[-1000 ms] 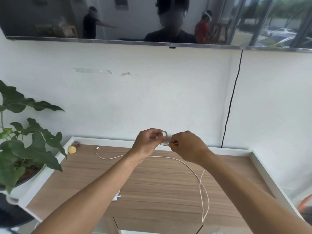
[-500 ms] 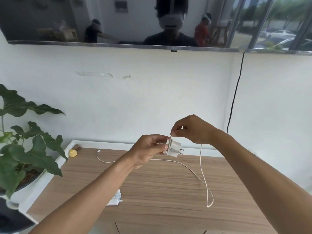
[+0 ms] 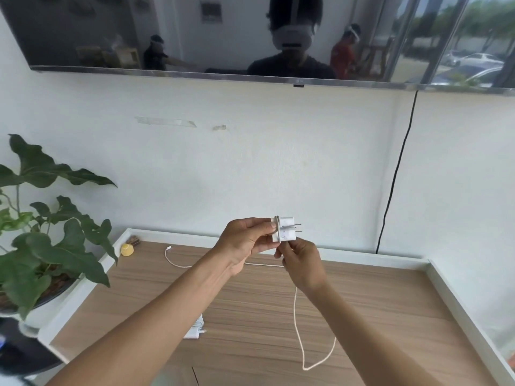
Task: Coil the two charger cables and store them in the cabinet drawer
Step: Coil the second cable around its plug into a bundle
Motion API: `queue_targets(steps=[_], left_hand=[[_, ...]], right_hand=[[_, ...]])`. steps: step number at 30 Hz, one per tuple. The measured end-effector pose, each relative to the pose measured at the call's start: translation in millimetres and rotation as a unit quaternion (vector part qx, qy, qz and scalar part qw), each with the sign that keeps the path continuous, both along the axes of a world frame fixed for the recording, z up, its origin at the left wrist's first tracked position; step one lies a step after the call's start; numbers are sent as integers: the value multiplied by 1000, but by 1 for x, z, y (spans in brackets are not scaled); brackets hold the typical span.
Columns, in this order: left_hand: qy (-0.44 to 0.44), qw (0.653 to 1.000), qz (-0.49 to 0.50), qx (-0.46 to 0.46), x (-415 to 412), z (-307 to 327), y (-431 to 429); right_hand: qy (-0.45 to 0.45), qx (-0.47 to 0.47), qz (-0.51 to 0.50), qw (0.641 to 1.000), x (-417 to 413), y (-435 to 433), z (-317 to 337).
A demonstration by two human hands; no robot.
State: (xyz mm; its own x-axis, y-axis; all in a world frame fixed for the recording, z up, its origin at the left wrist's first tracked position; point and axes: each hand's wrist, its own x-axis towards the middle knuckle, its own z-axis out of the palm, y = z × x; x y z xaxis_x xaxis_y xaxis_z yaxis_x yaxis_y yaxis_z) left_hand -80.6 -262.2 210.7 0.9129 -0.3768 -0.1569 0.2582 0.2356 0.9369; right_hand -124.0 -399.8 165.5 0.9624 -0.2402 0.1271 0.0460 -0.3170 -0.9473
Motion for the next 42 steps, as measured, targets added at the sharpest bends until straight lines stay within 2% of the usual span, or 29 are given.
queue_targets(steps=[6,11,14,18,28,33,37,42], left_hand=[[17,997,78,20,6,-8,-6],[-23,993,95,62,-7,-17,-18],[-28,991,107,79,-7,-26,-19],[-51,985,101,133,-10,-33,-19],[-80,984,111,116,-14,-30,-23],[-57,981,138,121,-17,-31,-30],[-91,974,150,147,-15,-34,-27],[-109,980,79,143,-16,-30,-18]], right_hand=[[-7,-175,12,984,-12,7,3],[44,-366,54,928,-11,-1,14],[64,-431,80,897,-16,-7,25],[73,-472,90,874,-19,-15,40],[47,-537,112,835,-22,-26,59],[31,-581,135,802,-28,-12,54],[26,-569,121,813,-23,-18,57],[14,-577,115,809,-10,-31,75]])
